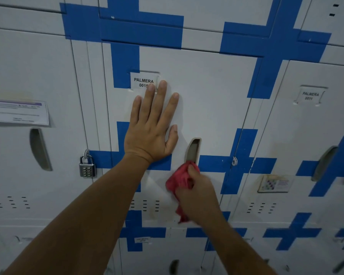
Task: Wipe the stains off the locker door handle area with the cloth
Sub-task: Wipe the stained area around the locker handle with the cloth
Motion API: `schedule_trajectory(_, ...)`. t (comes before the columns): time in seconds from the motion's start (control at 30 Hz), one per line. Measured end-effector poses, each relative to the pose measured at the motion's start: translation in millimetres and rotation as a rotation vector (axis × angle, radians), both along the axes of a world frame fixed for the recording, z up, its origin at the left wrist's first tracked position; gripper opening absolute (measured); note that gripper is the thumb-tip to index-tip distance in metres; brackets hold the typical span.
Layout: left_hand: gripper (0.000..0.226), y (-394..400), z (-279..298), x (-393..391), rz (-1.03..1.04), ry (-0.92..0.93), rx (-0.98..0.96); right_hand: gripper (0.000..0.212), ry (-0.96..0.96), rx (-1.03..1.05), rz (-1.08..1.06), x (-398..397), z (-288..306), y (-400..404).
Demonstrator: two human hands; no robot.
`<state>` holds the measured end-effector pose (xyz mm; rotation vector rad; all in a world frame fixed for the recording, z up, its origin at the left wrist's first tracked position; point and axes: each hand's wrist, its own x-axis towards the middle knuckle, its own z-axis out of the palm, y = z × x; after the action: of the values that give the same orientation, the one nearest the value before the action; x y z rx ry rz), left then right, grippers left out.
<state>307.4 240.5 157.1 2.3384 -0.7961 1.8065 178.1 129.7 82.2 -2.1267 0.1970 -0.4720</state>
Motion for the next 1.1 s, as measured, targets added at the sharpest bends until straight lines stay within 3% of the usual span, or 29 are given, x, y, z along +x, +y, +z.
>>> schedule_trajectory(0.1, 0.073, -0.2, -0.6, 0.6, -0.005, 0.006, 0.001, 0.014, -0.201, 0.190, 0.036, 5.2, 40.7, -2.6)
schedule_trajectory(0.13, 0.073, -0.1, -0.5, 0.4, -0.004, 0.006, 0.001, 0.020, -0.231, 0.200, 0.044, 5.7, 44.4, -1.9)
schedule_trajectory(0.23, 0.073, -0.4, -0.8, -0.3, -0.010, 0.013, -0.001, 0.047, -0.085, 0.020, -0.008, 1.5, 4.7, 5.5)
schedule_trajectory(0.3, 0.073, -0.4, -0.5, 0.0, -0.006, 0.004, 0.002, 0.029, 0.086, 0.092, -0.088, -2.0, -19.4, 10.1)
schedule_trajectory(0.37, 0.072, -0.4, 0.0, 0.0, -0.004, -0.003, -0.001, 0.028, 0.119, 0.129, -0.088, -2.0, -9.5, 9.7)
schedule_trajectory(0.53, 0.072, 0.4, -0.5, 1.0, -0.013, -0.007, -0.004, 0.030, -0.231, 0.299, 0.039, 5.5, 46.1, 5.0)
schedule_trajectory(0.63, 0.073, -0.2, -1.1, 0.1, -0.016, -0.001, -0.007, 0.058, -0.128, 0.007, -0.015, 0.0, 11.2, 10.6)
schedule_trajectory(0.73, 0.073, -0.7, -0.6, 0.5, -0.006, 0.002, 0.001, 0.049, -0.019, -0.197, -0.095, -10.1, -16.7, 13.3)
schedule_trajectory(0.83, 0.074, 0.0, 0.0, 0.5, -0.003, 0.002, 0.001, 0.072, 0.138, -0.389, -0.151, -5.2, -3.3, 5.9)
schedule_trajectory(0.97, 0.074, -0.5, -0.7, 0.8, -0.005, -0.002, -0.003, 0.077, -0.169, -0.479, -0.205, 1.3, 21.9, 5.1)
schedule_trajectory(1.1, 0.074, 0.3, -0.8, 0.7, -0.012, -0.002, -0.004, 0.087, -0.142, -0.797, -0.303, 6.6, 10.0, -1.8)
